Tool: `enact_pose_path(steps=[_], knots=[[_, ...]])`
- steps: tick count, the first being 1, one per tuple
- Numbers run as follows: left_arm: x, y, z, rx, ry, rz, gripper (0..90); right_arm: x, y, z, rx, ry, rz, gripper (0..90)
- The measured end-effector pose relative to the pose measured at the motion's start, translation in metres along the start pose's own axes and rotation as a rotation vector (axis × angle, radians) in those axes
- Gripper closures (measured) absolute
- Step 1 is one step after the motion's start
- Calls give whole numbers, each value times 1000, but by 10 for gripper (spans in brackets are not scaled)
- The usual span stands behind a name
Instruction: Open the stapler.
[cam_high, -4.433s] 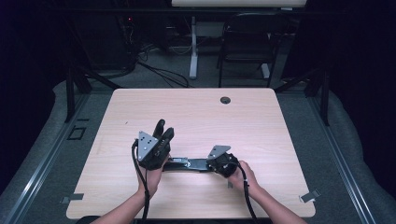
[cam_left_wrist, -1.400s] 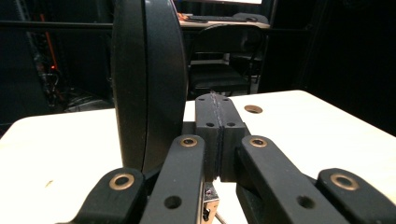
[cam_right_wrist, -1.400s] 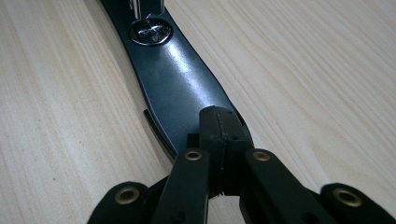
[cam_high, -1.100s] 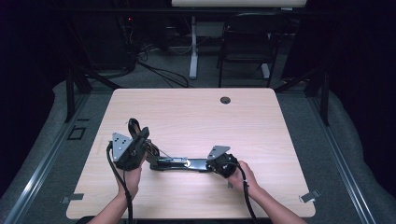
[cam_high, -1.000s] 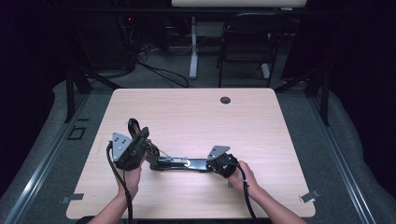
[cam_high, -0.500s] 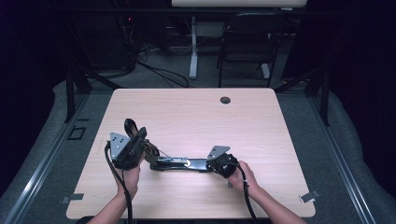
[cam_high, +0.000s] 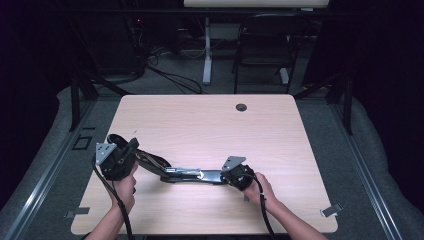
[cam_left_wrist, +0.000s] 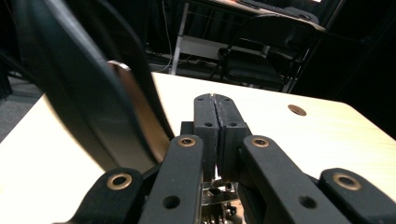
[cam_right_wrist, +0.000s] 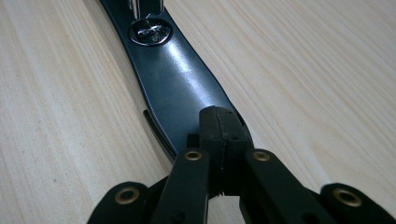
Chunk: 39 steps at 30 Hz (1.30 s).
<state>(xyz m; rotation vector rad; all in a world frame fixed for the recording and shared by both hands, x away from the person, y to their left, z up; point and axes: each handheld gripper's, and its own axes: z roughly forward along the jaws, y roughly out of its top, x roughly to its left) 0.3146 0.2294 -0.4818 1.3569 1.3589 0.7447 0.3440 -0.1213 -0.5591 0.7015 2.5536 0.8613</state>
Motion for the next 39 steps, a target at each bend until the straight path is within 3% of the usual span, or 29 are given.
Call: enact_pose_path(steps=[8,12,18,22,28,31,34,39], knots=[[-1,2,0,2,-21,9,872,0,1,0,5,-4,-2,900],[-2,3,1,12,-45,28,805,0,1,0,9,-3,-2,900],[-10,7,3,71,-123,85,619,-1,0,0,-1,13,7,900],[-18,8,4,110,-168,103,422,-3,0,-1,1,10,15,870],[-31,10,-1,109,-199,165,263,-9,-1,-1,1,16,35,728],[-34,11,-2,122,-208,186,242,-12,2,-2,32,12,48,611],[-37,11,-3,139,-222,207,210,-14,5,-3,79,-18,82,428],[-38,10,-9,154,-227,236,162,-18,11,-9,103,-2,137,258]])
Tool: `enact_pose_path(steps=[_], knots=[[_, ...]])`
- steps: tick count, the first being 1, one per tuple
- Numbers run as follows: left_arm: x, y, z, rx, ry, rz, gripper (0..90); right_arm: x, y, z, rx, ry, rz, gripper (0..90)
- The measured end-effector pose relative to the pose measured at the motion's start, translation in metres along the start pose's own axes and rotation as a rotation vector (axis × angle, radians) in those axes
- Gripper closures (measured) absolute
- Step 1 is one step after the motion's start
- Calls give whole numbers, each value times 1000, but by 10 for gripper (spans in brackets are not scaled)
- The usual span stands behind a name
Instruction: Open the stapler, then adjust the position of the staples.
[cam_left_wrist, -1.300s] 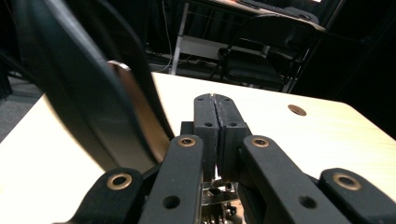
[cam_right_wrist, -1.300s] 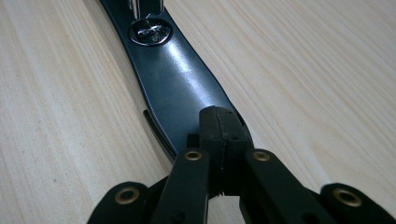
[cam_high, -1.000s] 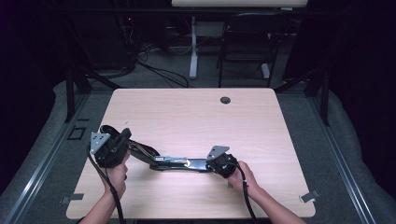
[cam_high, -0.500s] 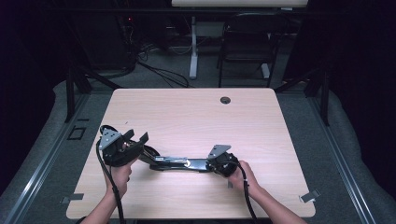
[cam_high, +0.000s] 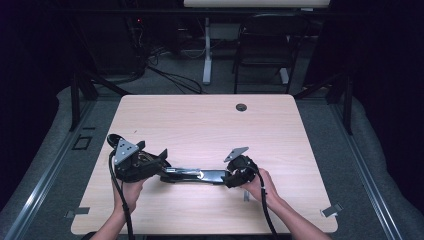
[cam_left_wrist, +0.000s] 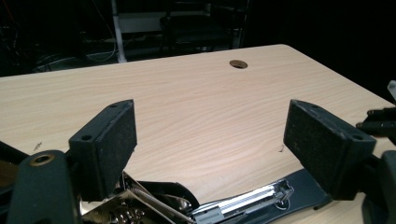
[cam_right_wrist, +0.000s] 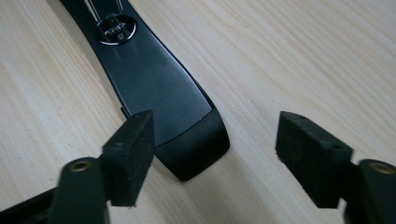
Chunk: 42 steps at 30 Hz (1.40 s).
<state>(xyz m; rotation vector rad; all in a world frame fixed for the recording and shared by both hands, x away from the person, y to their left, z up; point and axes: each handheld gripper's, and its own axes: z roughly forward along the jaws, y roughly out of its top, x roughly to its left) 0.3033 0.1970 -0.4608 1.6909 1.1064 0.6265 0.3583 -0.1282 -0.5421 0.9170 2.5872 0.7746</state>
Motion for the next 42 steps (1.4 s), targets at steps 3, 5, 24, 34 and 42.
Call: enact_pose_path(steps=[3,5,24,34,42], knots=[[-1,-1,-3,1,-1,9,140,-1,4,-7,2,5,13,168],[-1,-2,-4,13,4,11,105,-2,6,-12,-1,9,25,156],[17,-16,-28,26,78,-44,54,-20,-15,-67,-39,26,163,120],[31,-23,-35,71,104,-98,19,-10,-25,-72,-8,33,182,120],[37,-26,-28,128,115,-160,7,-8,-27,-58,46,42,151,143]])
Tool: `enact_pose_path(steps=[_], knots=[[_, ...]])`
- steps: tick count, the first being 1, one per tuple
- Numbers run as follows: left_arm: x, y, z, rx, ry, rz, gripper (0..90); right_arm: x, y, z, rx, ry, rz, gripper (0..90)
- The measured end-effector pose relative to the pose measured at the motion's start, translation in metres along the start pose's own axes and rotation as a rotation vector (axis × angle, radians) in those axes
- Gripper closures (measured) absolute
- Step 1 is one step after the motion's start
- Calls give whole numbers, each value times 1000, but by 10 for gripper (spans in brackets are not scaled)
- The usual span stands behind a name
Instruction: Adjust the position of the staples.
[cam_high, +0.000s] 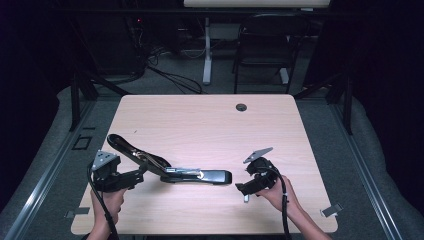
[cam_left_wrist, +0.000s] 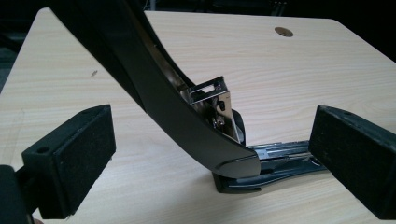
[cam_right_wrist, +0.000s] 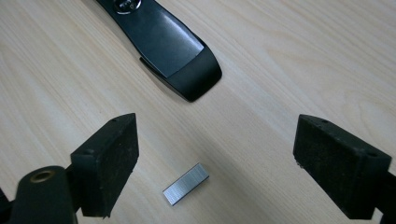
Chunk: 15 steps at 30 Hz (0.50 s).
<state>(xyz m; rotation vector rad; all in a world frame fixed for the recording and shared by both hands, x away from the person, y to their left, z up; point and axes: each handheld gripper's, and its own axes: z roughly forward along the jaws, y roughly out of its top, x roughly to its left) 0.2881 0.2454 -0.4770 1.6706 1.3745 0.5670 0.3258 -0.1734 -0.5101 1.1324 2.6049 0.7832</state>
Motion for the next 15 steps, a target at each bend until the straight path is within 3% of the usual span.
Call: enact_pose_path(steps=[5,9,15], knots=[[5,0,2,30,-2,-22,4,2,-1,9,40,10,0,149],[10,-1,7,38,-22,-53,4,7,-2,19,90,-7,-32,211],[13,-3,11,53,-35,-74,3,8,-2,24,142,-21,-36,234]])
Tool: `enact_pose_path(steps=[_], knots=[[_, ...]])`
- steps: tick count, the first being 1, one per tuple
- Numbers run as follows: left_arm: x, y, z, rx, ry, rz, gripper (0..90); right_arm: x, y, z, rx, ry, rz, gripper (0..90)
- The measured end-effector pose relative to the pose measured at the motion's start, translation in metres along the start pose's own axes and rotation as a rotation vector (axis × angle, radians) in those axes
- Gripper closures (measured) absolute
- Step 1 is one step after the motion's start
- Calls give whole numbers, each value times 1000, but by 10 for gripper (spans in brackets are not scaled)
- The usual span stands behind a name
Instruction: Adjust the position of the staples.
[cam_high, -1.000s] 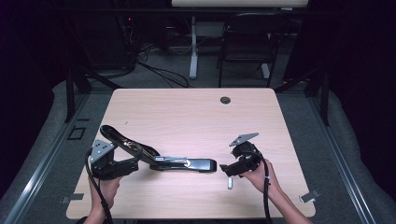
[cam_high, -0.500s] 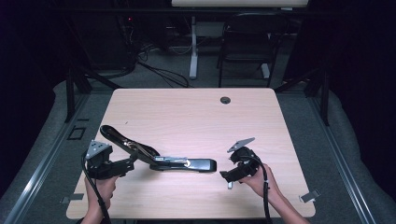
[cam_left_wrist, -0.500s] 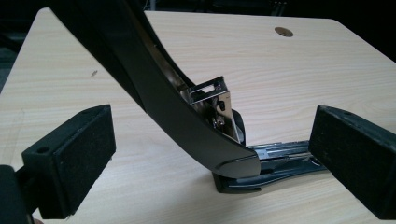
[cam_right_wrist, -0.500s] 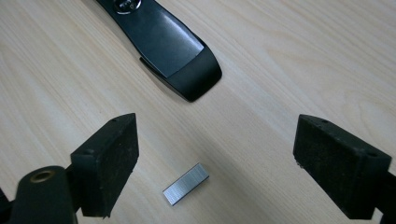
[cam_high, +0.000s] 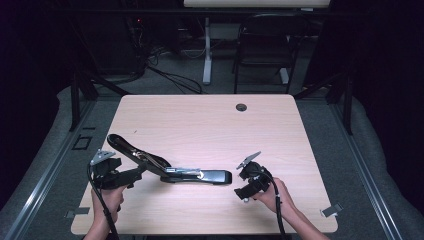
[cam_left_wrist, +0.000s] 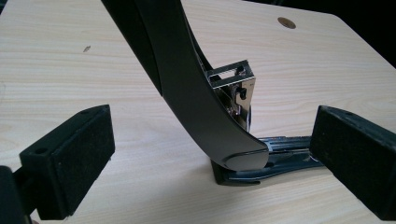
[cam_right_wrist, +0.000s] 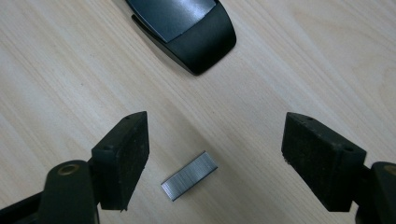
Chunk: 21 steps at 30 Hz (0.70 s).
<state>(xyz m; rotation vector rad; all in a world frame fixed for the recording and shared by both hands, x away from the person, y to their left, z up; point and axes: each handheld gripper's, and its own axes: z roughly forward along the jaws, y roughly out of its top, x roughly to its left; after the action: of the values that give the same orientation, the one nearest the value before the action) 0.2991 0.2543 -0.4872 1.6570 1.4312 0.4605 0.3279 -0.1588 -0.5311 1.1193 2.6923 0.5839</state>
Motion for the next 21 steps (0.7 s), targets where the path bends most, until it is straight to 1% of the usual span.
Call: enact_pose_path(steps=[2,3,4,5,7,8,9,12,13,15,16,17,19,20,21], knots=[[0,0,0,0,1,2,3,-1,0,1,8,-1,5,244],[0,0,0,2,0,3,3,-1,0,2,22,-1,0,246],[0,0,0,9,-5,4,3,-1,0,3,23,6,8,250],[0,0,0,9,-6,5,3,-1,0,4,40,12,4,256],[0,0,1,13,-11,7,3,1,0,8,51,20,1,269],[0,0,1,10,-17,7,3,2,1,8,75,16,-15,275],[0,0,1,17,-19,8,3,2,1,9,82,12,-21,283],[0,0,2,13,-19,7,3,3,1,11,112,10,-30,295],[0,0,2,15,-16,9,2,3,0,13,112,10,-19,298],[0,0,3,25,-10,16,3,1,0,13,136,-4,-23,310],[0,0,3,27,-11,13,3,0,-1,14,130,0,-15,310],[1,0,3,28,-11,12,3,-2,-1,12,147,-12,-23,315],[1,0,3,32,-12,13,3,-3,-1,12,148,-2,-12,322],[1,0,3,31,-12,13,3,-3,-1,12,160,-9,-19,324],[1,0,3,31,-12,13,2,-4,-2,12,160,-3,-20,328]])
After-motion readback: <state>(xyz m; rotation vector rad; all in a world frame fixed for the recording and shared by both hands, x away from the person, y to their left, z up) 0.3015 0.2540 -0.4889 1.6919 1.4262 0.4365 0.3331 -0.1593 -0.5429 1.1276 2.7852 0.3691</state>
